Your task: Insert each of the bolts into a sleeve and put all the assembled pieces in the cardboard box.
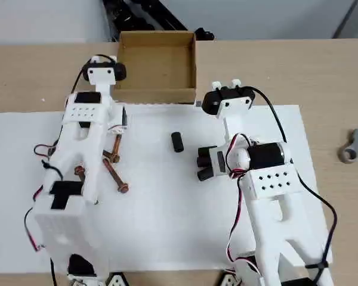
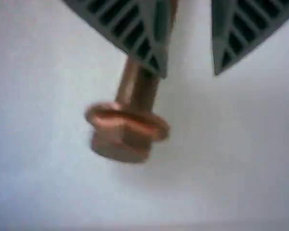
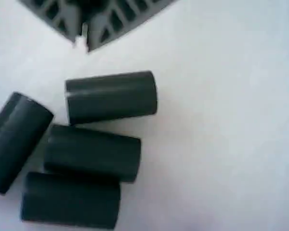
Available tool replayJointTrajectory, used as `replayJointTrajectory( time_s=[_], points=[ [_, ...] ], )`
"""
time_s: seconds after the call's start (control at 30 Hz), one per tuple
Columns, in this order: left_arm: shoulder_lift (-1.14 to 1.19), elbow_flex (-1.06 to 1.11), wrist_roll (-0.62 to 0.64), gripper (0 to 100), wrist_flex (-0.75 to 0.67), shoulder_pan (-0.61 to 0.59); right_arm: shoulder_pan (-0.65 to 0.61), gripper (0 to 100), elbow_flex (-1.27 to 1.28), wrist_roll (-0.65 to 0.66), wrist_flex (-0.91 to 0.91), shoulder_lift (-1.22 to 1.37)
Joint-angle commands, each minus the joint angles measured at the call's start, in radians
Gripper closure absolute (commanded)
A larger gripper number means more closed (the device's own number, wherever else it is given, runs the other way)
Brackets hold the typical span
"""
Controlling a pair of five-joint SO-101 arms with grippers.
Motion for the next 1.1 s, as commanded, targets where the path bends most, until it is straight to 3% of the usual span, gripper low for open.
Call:
replayJointTrajectory(
  time_s=[0.0, 0.23, 0.43, 0.67, 0.9, 1.07],
  points=[
    [0.049, -0.150, 0.005, 94, 0.058, 0.008, 0.008, 99.0, -0.046, -0.008, 0.001, 0.004],
    [0.218, -0.335, 0.005, 90, 0.178, 0.008, 0.008, 99.0, -0.044, -0.008, 0.002, 0.007],
    [0.209, -0.521, -0.005, 90, 0.330, 0.008, 0.008, 99.0, -0.044, -0.008, 0.005, 0.007],
    [0.190, -0.690, -0.160, 89, 0.514, 0.077, 0.008, 99.0, -0.044, -0.008, 0.004, 0.008],
    [0.199, -0.564, -0.331, 89, 0.506, 0.086, 0.008, 99.0, -0.043, -0.008, 0.002, 0.008],
    [0.304, -0.532, -0.342, 89, 0.442, 0.031, 0.008, 99.0, -0.043, -0.009, 0.002, 0.008]
  ],
)
